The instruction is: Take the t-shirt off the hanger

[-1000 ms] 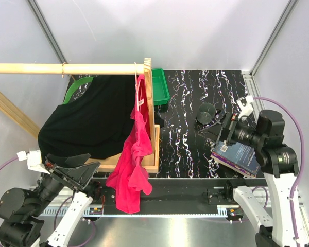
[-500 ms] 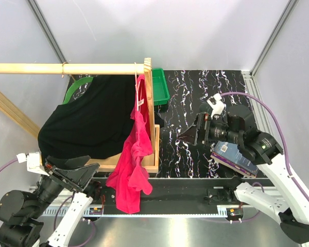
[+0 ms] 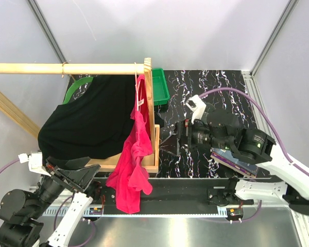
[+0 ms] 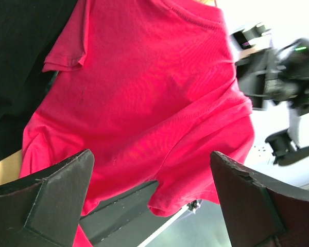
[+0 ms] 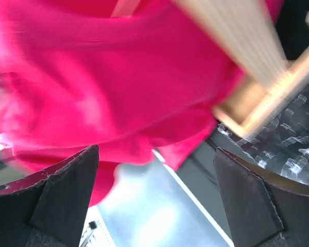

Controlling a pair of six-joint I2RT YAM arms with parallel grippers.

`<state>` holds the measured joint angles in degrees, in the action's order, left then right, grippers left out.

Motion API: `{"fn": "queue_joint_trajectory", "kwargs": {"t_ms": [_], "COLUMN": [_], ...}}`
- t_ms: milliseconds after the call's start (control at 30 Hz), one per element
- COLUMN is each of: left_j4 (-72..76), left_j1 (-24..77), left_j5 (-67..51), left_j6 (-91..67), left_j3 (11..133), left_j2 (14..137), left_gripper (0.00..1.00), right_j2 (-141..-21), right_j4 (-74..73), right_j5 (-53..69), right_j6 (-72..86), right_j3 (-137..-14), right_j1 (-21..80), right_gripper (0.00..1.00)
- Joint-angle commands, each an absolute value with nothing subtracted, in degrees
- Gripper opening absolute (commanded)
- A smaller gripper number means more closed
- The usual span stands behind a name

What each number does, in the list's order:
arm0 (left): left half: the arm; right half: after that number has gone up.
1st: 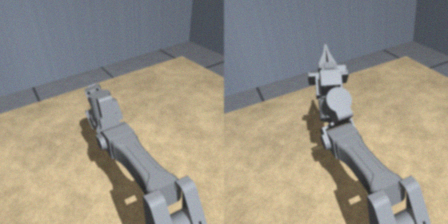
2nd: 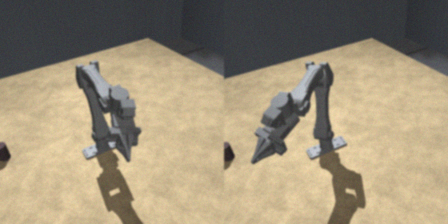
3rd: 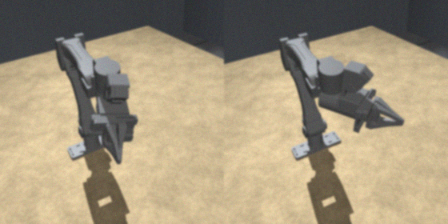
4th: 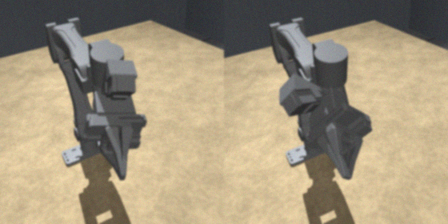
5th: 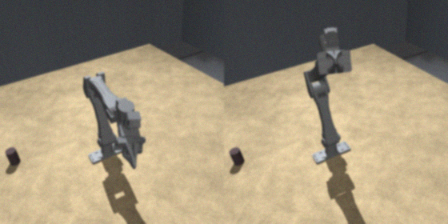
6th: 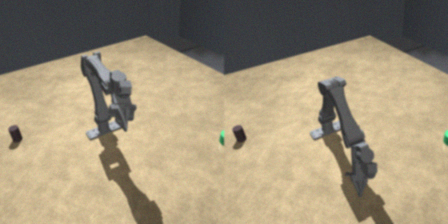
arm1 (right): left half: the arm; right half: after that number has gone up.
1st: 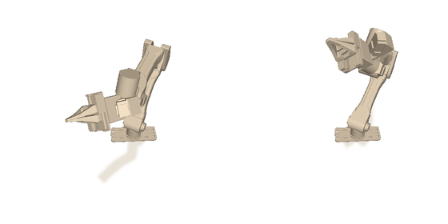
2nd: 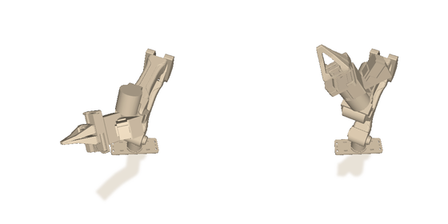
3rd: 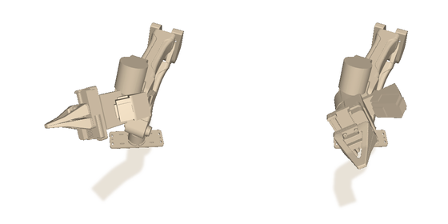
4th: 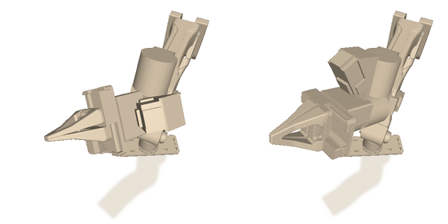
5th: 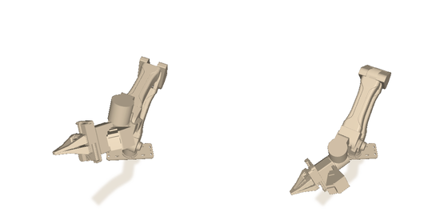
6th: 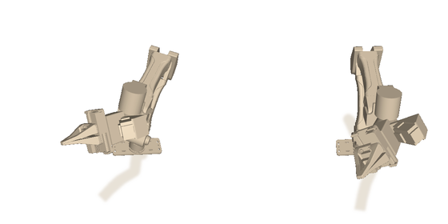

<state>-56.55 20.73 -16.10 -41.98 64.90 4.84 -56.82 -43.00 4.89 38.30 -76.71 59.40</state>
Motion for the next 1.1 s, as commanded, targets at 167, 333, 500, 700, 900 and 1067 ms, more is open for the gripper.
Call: {"fn": "queue_joint_trajectory", "kwargs": {"t_ms": [167,333,500,700,900,1067], "left_j4": [-56.69,-57.30,-57.31,-57.39,-57.48,-57.31], "left_j1": [20.83,20.83,20.83,20.83,20.83,20.83], "left_j5": [-17.05,-17.05,-16.96,-17.23,-17.05,-17.23], "left_j6": [-39.64,-39.81,-40.34,-40.52,-40.52,-40.96], "left_j3": [66.09,66.62,67.06,69.78,69.08,68.03], "left_j2": [5.54,5.01,5.01,6.33,6.15,5.54], "left_gripper": [0.99,0.99,0.99,0.99,0.99,0.99], "right_j2": [-65.48,-68.36,-76.27,-83.32,-85.43,-86.04], "right_j4": [-46.06,-45.09,-46.40,-49.83,-50.89,-50.63], "right_j5": [-14.85,-15.82,-17.65,-24.25,-27.24,-28.82], "right_j6": [38.14,37.18,35.51,35.07,35.33,35.16], "right_j3": [-95.97,-100.45,-108.53,-114.26,-115.31,-114.79], "right_j1": [76.64,78.13,78.31,78.22,78.31,78.40], "right_gripper": [1.00,1.00,0.89,0.72,0.58,0.46]}}
